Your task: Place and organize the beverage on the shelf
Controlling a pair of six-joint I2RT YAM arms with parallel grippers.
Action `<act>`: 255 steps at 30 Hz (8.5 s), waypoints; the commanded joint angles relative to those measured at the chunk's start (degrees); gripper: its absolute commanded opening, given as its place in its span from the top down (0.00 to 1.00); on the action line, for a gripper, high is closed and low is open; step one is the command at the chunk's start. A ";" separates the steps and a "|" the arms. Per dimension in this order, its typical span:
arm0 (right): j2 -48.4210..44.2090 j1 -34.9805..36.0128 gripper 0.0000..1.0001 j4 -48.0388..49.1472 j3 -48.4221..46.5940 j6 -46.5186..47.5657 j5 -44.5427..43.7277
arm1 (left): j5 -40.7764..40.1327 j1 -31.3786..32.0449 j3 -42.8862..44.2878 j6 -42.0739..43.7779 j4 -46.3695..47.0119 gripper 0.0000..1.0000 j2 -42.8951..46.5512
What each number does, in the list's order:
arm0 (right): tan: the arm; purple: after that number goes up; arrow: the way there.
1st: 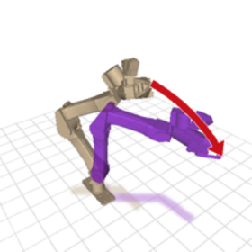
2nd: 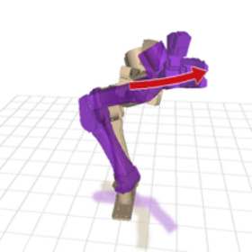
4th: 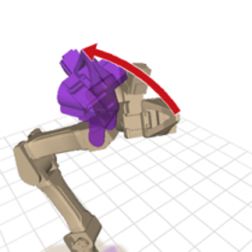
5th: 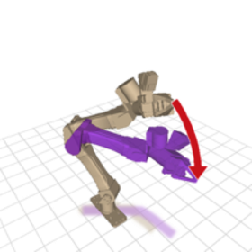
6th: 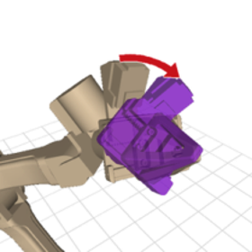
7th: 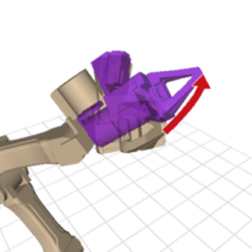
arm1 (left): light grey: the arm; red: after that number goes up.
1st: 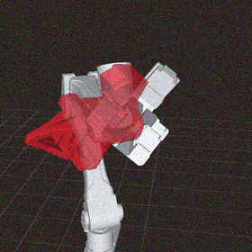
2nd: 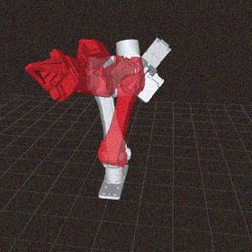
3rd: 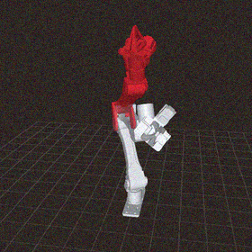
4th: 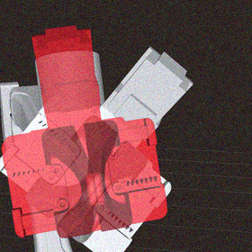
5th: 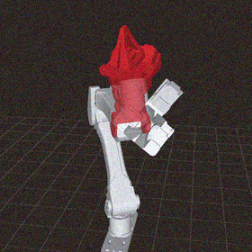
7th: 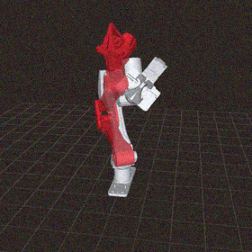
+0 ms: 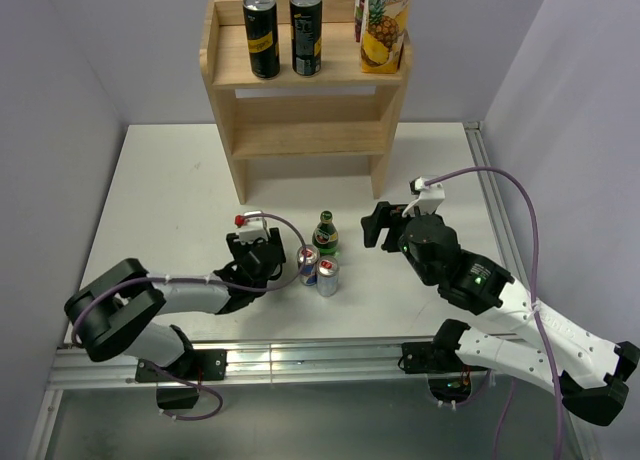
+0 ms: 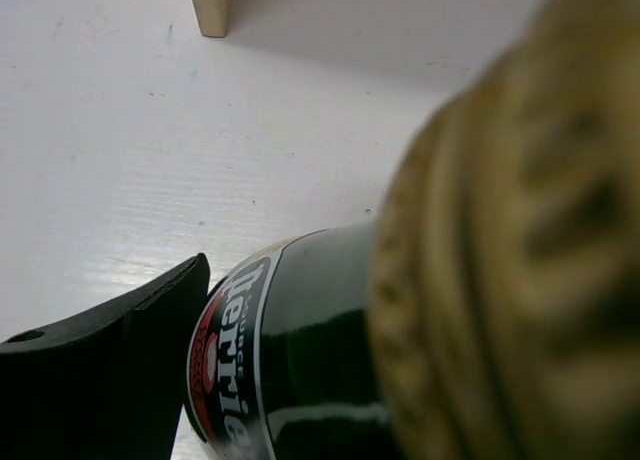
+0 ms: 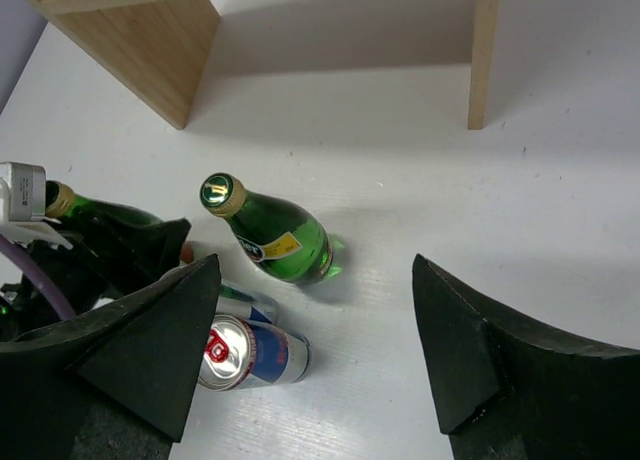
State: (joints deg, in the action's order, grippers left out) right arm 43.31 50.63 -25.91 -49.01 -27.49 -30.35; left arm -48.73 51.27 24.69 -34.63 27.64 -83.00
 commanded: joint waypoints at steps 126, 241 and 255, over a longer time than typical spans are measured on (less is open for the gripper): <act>0.89 0.17 0.14 12.54 10.60 -1.17 5.11 | 15.68 -22.00 43.36 14.16 -5.05 0.12 -3.86; -11.05 10.89 0.06 2.62 17.72 -9.52 -8.85 | 24.30 -18.75 32.27 -5.80 -37.04 0.99 -22.74; -9.47 10.89 0.06 4.55 17.81 -9.87 -7.80 | 15.43 -16.29 29.63 -4.92 -37.66 1.00 -4.64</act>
State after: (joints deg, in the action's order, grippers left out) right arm 33.58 61.36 -23.55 -31.48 -36.58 -37.19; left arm -28.51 34.59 53.10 -39.81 -12.32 -94.87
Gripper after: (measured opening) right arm 0.939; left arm 0.697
